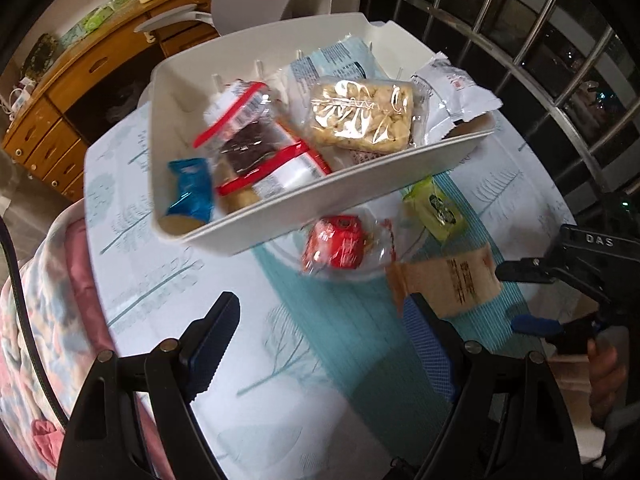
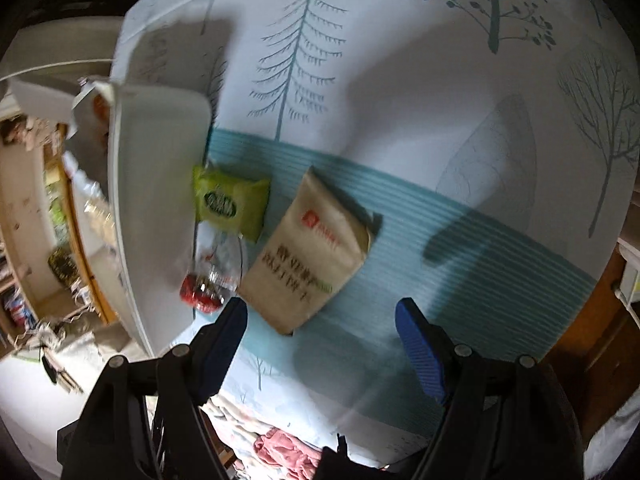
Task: Organize snacks
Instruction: 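Grasp the red-wrapped round snack with the left tool while the right tool grasps the brown biscuit packet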
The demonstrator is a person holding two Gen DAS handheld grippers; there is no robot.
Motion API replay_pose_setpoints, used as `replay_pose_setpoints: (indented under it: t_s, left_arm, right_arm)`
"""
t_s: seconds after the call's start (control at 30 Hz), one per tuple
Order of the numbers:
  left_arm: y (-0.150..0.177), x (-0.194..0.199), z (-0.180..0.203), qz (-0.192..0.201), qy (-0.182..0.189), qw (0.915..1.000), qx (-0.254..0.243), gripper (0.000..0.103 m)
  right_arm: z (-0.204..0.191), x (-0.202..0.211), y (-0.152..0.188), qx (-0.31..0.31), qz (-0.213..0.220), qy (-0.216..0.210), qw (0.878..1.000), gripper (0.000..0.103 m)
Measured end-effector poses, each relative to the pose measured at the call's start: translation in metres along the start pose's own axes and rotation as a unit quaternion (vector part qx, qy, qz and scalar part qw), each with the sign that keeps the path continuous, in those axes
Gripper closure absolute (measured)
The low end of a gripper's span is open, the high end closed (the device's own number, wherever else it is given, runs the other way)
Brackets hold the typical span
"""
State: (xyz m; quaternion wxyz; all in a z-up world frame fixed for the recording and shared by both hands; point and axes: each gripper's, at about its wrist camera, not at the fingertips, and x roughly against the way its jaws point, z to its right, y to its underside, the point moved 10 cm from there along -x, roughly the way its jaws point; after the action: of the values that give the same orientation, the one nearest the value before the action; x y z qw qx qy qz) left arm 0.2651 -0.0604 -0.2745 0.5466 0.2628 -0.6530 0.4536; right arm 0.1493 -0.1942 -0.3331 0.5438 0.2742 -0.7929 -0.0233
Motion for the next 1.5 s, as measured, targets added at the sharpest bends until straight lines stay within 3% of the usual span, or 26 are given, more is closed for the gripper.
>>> replay_pose_setpoints:
  t_s: [0.37,0.63,1.1,1.37,1.5]
  left_arm:
    - [-0.022,-0.059,0.013,-0.023,-0.008,0.9997,0.001,0.020]
    - [-0.023,-0.083,0.015,-0.037,-0.006,0.9993,0.005,0.020]
    - [-0.027,-0.113,0.018,-0.041,0.003,0.9991,0.011,0.020]
    - [-0.034,-0.121,0.014,-0.041,0.016,0.9988,0.019,0.029]
    - [-0.036,-0.123,0.006,-0.037,0.027,0.9984,0.034,0.039]
  right_arm:
    - [-0.002,-0.027,-0.016,-0.055,-0.026,0.056,0.997,0.027]
    - [-0.001,-0.035,-0.019,-0.071,-0.023,0.091,0.993,0.039]
    - [-0.021,-0.041,-0.029,-0.048,-0.014,0.144,0.988,0.035]
    - [-0.034,-0.052,-0.032,-0.015,-0.023,0.211,0.977,0.032]
    - [-0.033,-0.051,-0.032,-0.012,-0.020,0.217,0.976,0.032]
